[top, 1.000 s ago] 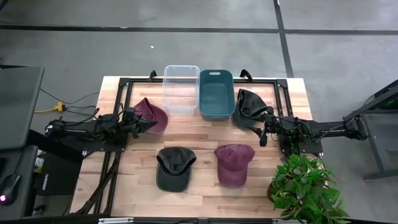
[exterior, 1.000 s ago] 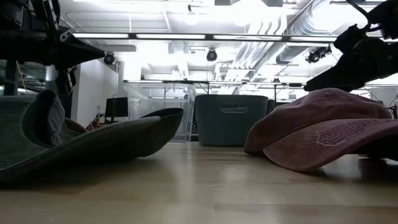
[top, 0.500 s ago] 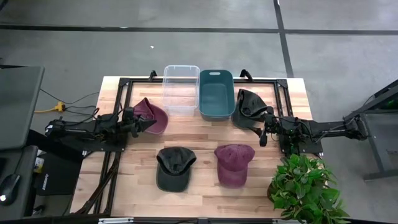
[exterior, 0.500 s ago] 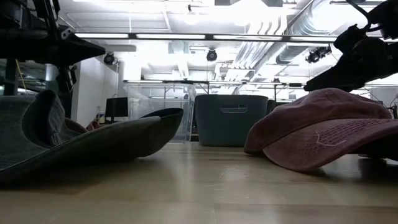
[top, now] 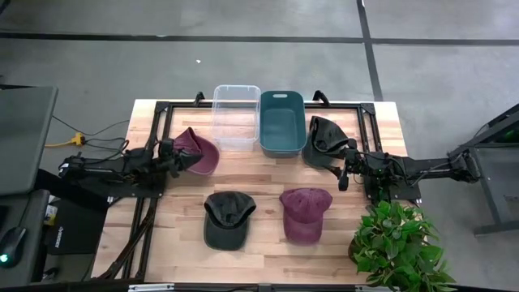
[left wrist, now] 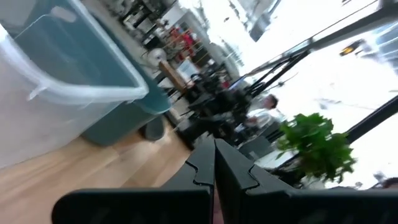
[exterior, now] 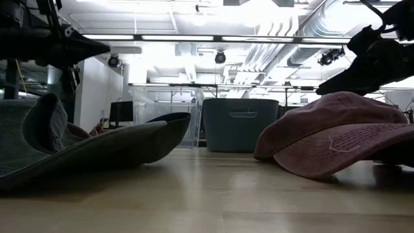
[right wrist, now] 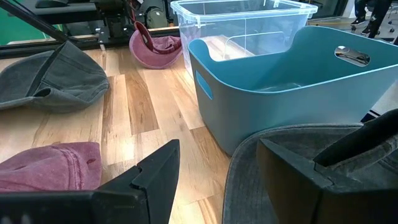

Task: Pick & Place hat
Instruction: Put the top left red cap into the transparent bin

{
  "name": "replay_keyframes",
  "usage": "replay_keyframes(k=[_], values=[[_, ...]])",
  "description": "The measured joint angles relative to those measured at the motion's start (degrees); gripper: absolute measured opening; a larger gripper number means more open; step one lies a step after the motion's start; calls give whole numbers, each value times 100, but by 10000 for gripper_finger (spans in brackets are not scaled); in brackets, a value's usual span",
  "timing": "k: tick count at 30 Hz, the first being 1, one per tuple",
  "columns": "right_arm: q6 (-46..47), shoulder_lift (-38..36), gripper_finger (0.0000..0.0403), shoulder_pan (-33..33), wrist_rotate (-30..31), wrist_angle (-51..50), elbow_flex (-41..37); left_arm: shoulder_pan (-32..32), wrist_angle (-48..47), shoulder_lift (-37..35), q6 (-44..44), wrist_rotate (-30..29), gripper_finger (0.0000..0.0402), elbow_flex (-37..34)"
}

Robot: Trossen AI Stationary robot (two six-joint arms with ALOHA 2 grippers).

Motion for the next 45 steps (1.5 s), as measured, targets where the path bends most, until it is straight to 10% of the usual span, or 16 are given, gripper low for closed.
replay_keyframes(k=[23, 36, 45], values=[[0, 0, 208, 0, 2, -1, -2, 0, 263, 0, -392, -101, 6, 275], [-2, 0, 208, -1, 0, -2, -1, 0, 355, 85, -265, -233, 154, 785], [0, 0, 208, 0, 0, -2, 0, 0, 945, 87, -241, 448, 177, 791]])
